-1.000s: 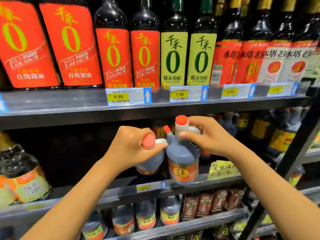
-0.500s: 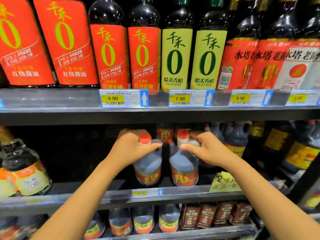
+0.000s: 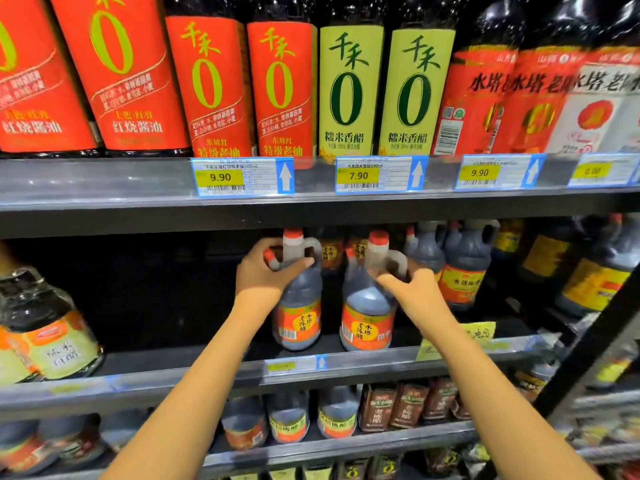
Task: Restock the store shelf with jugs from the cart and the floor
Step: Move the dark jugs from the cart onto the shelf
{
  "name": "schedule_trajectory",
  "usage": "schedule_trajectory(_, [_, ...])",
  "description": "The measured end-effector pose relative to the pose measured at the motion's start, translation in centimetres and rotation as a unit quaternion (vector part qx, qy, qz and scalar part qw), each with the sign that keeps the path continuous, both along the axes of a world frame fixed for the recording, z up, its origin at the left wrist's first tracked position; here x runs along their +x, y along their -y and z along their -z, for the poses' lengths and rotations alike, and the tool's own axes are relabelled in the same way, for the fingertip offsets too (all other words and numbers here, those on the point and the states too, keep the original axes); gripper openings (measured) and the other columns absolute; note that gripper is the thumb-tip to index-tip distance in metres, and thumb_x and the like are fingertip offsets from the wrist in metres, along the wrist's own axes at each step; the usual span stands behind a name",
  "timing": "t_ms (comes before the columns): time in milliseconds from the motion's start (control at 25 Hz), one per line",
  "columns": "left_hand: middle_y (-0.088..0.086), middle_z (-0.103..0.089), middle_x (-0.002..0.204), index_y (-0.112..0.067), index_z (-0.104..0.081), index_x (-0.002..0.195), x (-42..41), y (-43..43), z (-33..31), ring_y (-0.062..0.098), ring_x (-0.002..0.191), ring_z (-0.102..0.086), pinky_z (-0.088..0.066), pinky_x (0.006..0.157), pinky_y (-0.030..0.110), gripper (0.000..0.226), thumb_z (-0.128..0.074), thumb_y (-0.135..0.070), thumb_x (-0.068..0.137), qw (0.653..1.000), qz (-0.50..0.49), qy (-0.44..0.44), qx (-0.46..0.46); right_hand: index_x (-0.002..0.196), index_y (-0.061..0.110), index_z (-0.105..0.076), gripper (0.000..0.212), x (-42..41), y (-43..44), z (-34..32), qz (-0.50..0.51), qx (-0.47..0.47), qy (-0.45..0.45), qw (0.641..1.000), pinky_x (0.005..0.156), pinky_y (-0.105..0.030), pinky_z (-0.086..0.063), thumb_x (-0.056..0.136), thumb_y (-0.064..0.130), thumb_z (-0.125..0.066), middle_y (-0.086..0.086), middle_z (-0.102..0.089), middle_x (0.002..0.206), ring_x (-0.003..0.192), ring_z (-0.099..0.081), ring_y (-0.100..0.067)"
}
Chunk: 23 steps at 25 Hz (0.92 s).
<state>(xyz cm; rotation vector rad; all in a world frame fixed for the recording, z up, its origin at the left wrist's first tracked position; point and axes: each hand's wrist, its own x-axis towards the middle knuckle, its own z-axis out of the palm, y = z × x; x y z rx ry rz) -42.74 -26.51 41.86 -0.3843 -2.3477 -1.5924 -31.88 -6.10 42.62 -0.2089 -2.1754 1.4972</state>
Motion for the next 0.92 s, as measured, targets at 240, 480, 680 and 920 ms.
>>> schedule_trajectory(240, [-0.005,-0.057,0.121,-0.021,-0.044,0.134,4.6,0.3,7.0,0.011,0.108,-0.056,-0.047,0.09,0.027,0.084,-0.087,-0.031,0.063,0.996,-0.009,0.03,0.079,0.129,0.018,-0.043,0.09,1.6,4.6,7.9,0.164,-0.035,0.0,0.986,0.098,-0.036,-0.046,0.055,0.048,-0.085,-0.002,-0.052,0.127,0.117,-0.051,-0.018])
schedule_trajectory(480, [0.007,-0.064,0.111,-0.011,-0.05,0.126,4.1,-0.1,7.8,0.022,0.1,-0.062,-0.053,0.084,0.038,0.074,-0.083,-0.041,0.066,0.999,-0.035,0.03,0.019,0.131,0.006,-0.046,0.073,1.1,5.5,8.1,0.231,0.029,-0.004,0.972,0.098,-0.025,-0.038,0.073,0.035,-0.079,-0.005,-0.05,0.129,0.119,-0.046,-0.016])
schedule_trajectory(680, [0.007,-0.056,0.119,-0.016,-0.046,0.135,3.1,-2.6,7.5,0.017,0.098,-0.058,-0.05,0.085,0.028,0.073,-0.081,-0.026,0.072,0.997,-0.026,0.053,0.041,0.117,-0.012,-0.05,0.056,-1.9,3.7,8.0,0.232,0.073,0.079,0.967,0.085,-0.037,-0.039,0.079,0.024,-0.071,-0.025,-0.053,0.11,0.105,-0.049,-0.036])
schedule_trajectory(920, [0.011,-0.058,0.122,-0.006,-0.056,0.126,0.5,-7.1,7.6,0.026,0.109,-0.059,-0.044,0.084,0.027,0.066,-0.08,-0.036,0.072,0.99,-0.086,0.107,0.043,0.136,-0.001,-0.041,0.058,-6.1,2.4,8.5,0.216,-0.003,0.069,0.974,0.096,-0.037,-0.047,0.082,0.005,-0.061,-0.02,-0.054,0.128,0.117,-0.053,-0.033])
